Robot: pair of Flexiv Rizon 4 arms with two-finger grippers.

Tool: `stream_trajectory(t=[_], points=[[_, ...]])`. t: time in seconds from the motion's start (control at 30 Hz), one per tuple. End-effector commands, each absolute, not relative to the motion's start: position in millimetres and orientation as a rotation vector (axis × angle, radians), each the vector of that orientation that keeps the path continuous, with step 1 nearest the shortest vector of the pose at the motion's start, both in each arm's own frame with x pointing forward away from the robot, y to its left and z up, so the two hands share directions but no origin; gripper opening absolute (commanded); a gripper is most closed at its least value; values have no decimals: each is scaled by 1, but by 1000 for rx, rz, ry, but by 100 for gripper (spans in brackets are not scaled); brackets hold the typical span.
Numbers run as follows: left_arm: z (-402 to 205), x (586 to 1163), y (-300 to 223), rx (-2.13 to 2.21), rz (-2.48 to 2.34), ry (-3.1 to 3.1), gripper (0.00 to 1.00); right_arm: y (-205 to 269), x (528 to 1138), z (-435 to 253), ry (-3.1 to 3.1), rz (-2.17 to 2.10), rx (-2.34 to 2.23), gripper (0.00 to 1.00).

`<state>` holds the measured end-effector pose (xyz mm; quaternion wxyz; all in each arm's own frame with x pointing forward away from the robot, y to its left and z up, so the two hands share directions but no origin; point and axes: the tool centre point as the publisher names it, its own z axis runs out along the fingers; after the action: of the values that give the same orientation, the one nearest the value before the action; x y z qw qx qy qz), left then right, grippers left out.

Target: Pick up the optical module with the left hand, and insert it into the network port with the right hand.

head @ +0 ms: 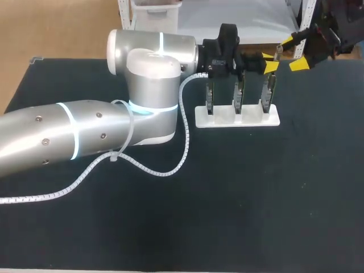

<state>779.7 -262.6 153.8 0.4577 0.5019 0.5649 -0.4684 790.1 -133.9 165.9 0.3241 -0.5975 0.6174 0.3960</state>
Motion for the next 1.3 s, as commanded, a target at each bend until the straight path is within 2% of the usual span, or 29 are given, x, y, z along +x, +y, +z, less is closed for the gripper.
stream_trajectory(t=[0.03,0.87,0.9,0.93,1.0,1.3], points=[[153,779,-263,1235,-1153,1391,0,-129,780,177,1625,1001,-1561,100],[153,779,-263,1235,-1153,1391,0,-108,780,187,1602,1033,-1575,100],[153,779,-263,1235,-1153,1391,0,-108,780,188,1601,1032,-1575,75],[153,779,-263,1235,-1153,1391,0,-108,780,189,1599,1031,-1577,42],[153,779,-263,1235,-1153,1391,0,-108,780,189,1600,1029,-1583,0],[153,779,-263,1235,-1153,1391,0,-107,779,190,1605,1025,-1588,0]])
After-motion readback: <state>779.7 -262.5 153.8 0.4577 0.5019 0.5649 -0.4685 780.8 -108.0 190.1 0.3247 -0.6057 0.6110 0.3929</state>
